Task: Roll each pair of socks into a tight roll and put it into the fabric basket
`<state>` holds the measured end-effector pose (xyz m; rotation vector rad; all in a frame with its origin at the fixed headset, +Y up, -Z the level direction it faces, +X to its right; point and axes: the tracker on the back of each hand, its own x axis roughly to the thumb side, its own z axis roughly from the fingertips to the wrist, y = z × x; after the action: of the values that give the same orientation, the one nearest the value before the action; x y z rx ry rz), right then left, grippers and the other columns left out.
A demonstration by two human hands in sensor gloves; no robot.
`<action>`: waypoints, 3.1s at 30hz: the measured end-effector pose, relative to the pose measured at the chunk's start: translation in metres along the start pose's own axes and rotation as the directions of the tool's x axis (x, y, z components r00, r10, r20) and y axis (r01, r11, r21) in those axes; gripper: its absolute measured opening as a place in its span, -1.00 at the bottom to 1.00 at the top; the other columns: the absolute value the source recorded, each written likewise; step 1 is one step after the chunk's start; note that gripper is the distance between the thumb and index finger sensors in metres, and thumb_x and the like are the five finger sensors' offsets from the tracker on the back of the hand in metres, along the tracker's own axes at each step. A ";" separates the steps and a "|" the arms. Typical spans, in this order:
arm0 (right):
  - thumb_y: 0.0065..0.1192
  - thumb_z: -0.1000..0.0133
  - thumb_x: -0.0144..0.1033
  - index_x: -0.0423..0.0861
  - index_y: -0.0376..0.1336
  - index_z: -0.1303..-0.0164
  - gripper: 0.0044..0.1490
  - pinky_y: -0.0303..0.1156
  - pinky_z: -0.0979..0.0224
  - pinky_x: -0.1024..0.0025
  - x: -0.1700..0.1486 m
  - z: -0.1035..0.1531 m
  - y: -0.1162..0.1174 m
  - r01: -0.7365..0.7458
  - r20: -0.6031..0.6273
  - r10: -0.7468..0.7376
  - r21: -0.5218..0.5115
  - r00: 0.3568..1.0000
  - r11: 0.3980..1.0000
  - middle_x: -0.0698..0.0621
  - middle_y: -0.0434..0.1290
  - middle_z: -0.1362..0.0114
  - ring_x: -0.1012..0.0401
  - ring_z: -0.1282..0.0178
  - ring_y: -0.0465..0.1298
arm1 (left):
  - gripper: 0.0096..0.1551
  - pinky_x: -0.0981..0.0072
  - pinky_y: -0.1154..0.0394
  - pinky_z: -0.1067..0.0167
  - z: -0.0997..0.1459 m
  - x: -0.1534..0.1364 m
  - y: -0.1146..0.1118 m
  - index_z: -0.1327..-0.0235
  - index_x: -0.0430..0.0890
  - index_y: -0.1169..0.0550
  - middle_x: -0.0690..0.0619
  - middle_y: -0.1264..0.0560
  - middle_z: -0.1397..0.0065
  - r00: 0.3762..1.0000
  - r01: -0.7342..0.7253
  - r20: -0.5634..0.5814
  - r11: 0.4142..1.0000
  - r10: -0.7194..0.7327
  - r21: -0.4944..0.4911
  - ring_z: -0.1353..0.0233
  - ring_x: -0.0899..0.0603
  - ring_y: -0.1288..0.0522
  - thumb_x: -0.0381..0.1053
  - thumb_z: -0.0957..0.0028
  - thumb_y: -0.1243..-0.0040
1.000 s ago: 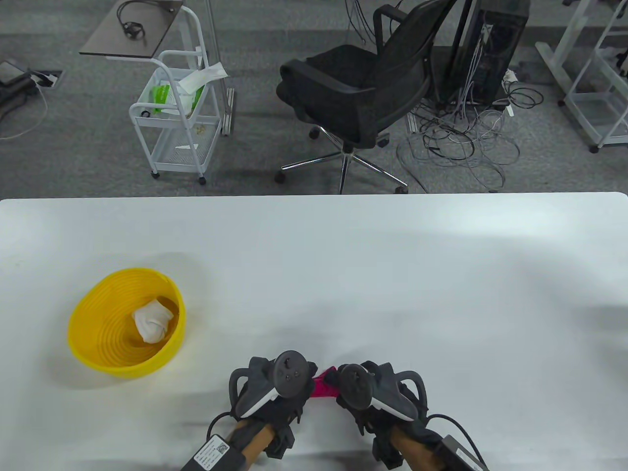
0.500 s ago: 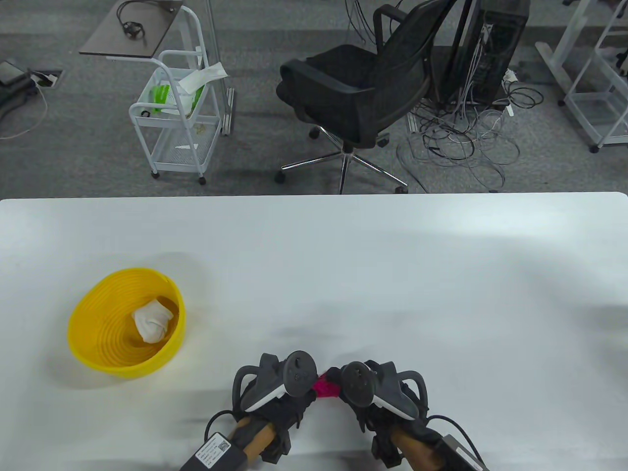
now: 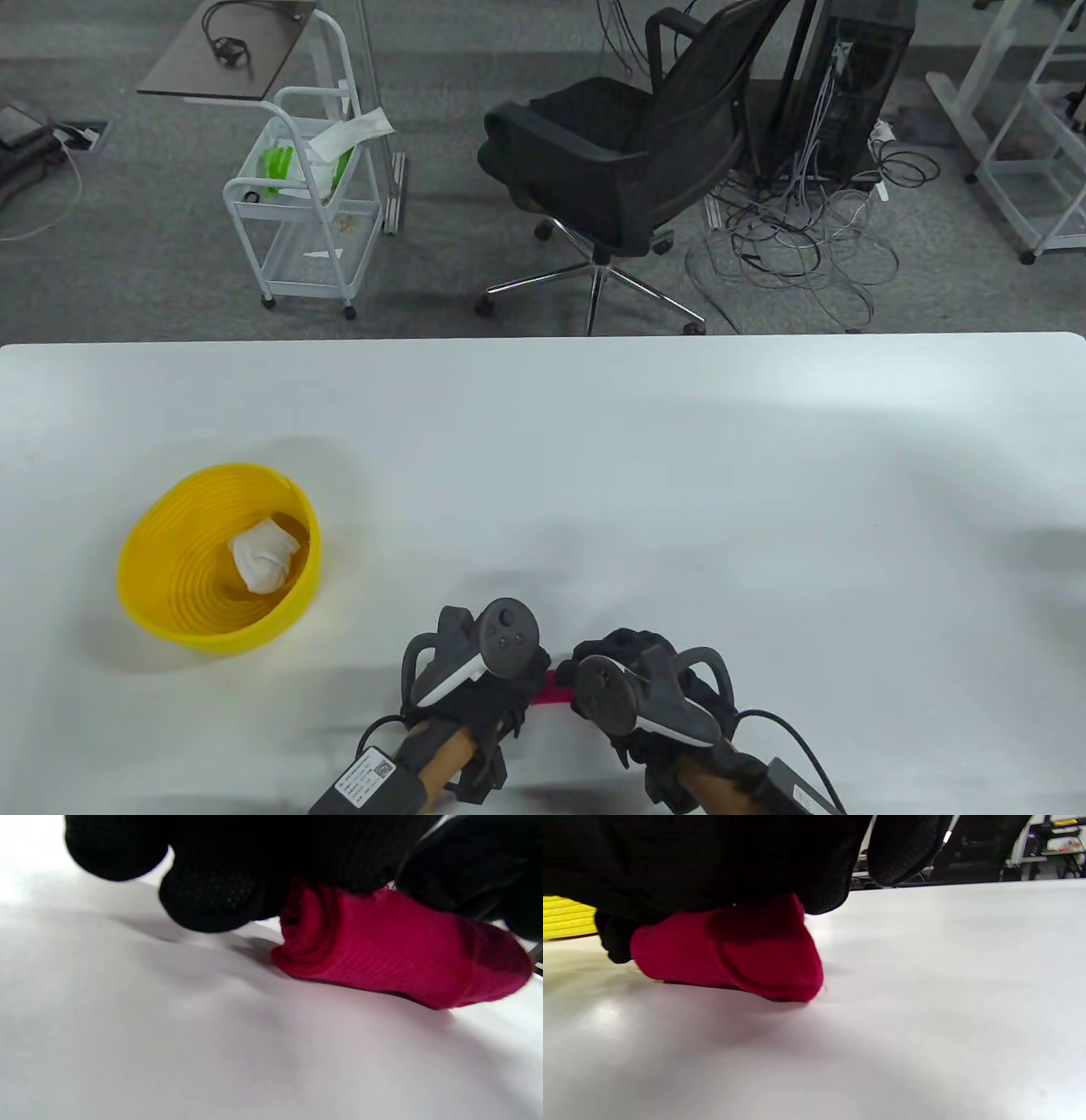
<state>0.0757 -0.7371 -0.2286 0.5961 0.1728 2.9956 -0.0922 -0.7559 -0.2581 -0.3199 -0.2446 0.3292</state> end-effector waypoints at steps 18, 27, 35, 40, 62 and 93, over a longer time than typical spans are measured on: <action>0.18 0.01 0.01 0.26 0.13 -0.40 -0.29 0.34 -0.52 -0.02 -0.008 -0.008 0.018 -0.019 -0.062 0.024 0.080 0.998 0.997 0.22 0.35 -0.55 0.20 -0.52 0.43 | -0.44 -0.03 -0.49 -0.07 0.013 0.008 0.012 -0.09 0.14 -0.70 0.04 -0.57 -0.33 0.993 0.097 0.058 0.990 -0.103 0.100 -0.15 -0.12 -0.64 0.18 0.23 -0.35; 0.19 0.03 0.07 0.33 0.16 -0.37 -0.31 0.29 -0.55 -0.05 -0.005 -0.006 0.004 -0.007 -0.061 0.007 -0.004 0.998 1.000 0.29 0.28 -0.59 0.18 -0.58 0.35 | -0.40 -0.01 -0.48 -0.07 0.002 0.002 -0.004 -0.19 0.13 -0.61 0.04 -0.55 -0.34 0.989 0.137 0.047 0.988 -0.141 0.074 -0.14 -0.11 -0.61 0.12 0.21 -0.34; 0.28 0.08 0.15 0.31 0.17 -0.39 -0.23 0.28 -0.54 -0.09 0.001 -0.006 0.010 -0.109 -0.041 0.113 0.091 0.993 0.990 0.22 0.31 -0.59 0.15 -0.59 0.35 | -0.40 -0.01 -0.48 -0.07 0.003 0.001 -0.005 -0.19 0.10 -0.60 0.03 -0.57 -0.31 0.990 0.132 0.053 0.990 -0.135 0.046 -0.11 -0.10 -0.62 0.12 0.19 -0.29; 0.24 0.03 0.07 0.32 0.09 -0.43 -0.23 0.29 -0.53 -0.07 -0.010 -0.012 0.018 0.003 -0.103 0.013 0.151 0.995 0.989 0.17 0.28 -0.61 0.14 -0.58 0.36 | -0.37 -0.01 -0.46 -0.09 0.005 -0.002 -0.004 -0.26 0.13 -0.54 0.02 -0.54 -0.35 0.993 0.098 0.062 0.995 -0.100 0.031 -0.15 -0.10 -0.60 0.14 0.18 -0.23; 0.26 0.03 -0.04 0.16 0.26 -0.36 -0.32 0.33 -0.51 -0.04 -0.017 -0.013 0.004 0.313 -0.108 -0.300 0.135 0.948 0.940 0.11 0.48 -0.41 0.17 -0.36 0.51 | -0.17 -0.06 -0.46 -0.13 0.012 -0.023 0.005 -0.37 0.16 -0.43 -0.03 -0.43 -0.47 0.982 -0.176 0.066 0.984 0.176 0.001 -0.28 -0.15 -0.56 0.35 0.26 -0.19; 0.41 0.09 0.09 0.07 0.51 0.01 -0.48 0.46 -0.33 -0.05 -0.005 0.003 -0.014 0.140 -0.183 -0.176 -0.193 0.967 0.971 0.12 0.67 -0.05 0.21 -0.07 0.66 | -0.35 0.01 -0.56 0.11 0.019 -0.007 0.010 -0.18 0.19 -0.57 -0.05 -0.67 -0.05 0.948 -0.311 -0.023 0.940 0.317 0.137 0.17 -0.08 -0.70 0.34 0.20 -0.19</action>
<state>0.0826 -0.7238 -0.2294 0.2514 -0.0357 2.8681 -0.1069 -0.7442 -0.2454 -0.2347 -0.1251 0.6512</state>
